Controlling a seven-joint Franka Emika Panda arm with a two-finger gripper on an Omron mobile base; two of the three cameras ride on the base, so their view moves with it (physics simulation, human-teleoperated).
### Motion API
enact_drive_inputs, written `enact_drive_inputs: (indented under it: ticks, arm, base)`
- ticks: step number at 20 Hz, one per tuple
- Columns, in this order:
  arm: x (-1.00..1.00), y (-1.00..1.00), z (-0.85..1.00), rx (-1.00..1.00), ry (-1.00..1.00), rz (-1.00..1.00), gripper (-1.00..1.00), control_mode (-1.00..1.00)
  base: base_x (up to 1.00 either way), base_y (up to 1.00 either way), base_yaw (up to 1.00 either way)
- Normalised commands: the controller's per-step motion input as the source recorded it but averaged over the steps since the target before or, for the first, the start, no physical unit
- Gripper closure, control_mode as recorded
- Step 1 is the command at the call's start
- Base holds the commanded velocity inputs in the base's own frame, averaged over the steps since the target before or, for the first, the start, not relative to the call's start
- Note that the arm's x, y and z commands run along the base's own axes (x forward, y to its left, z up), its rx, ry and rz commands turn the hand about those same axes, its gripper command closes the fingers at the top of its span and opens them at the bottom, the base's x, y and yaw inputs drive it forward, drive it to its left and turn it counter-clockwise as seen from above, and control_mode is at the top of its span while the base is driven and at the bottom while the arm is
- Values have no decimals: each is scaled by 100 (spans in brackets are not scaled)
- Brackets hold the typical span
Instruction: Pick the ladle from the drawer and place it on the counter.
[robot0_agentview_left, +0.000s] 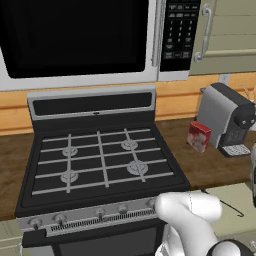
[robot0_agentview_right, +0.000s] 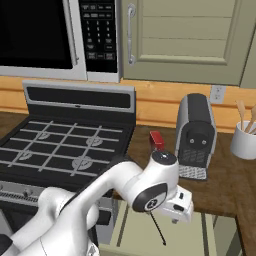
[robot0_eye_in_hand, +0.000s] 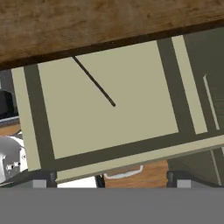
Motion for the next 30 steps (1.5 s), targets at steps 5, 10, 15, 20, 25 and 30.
enact_drive_inputs:
  ticks: [5, 10, 15, 20, 25, 30]
  arm:
    - [-12, -31, -31, 0, 16, 0, -100, -100]
    - [0, 0, -62, 0, 5, 0, -100, -100]
    - [-23, 0, -78, 0, 0, 0, -100, -100]
    - [-32, -2, -40, 0, 0, 0, -100, -100]
    - [-8, 0, -16, 0, 0, 0, -100, -100]
    - [31, 0, -2, 0, 0, 0, -100, -100]
  base:
    - [0, 0, 0]
    - [0, 0, 0]
    - [0, 0, 0]
    - [0, 0, 0]
    - [0, 0, 0]
    - [0, 0, 0]
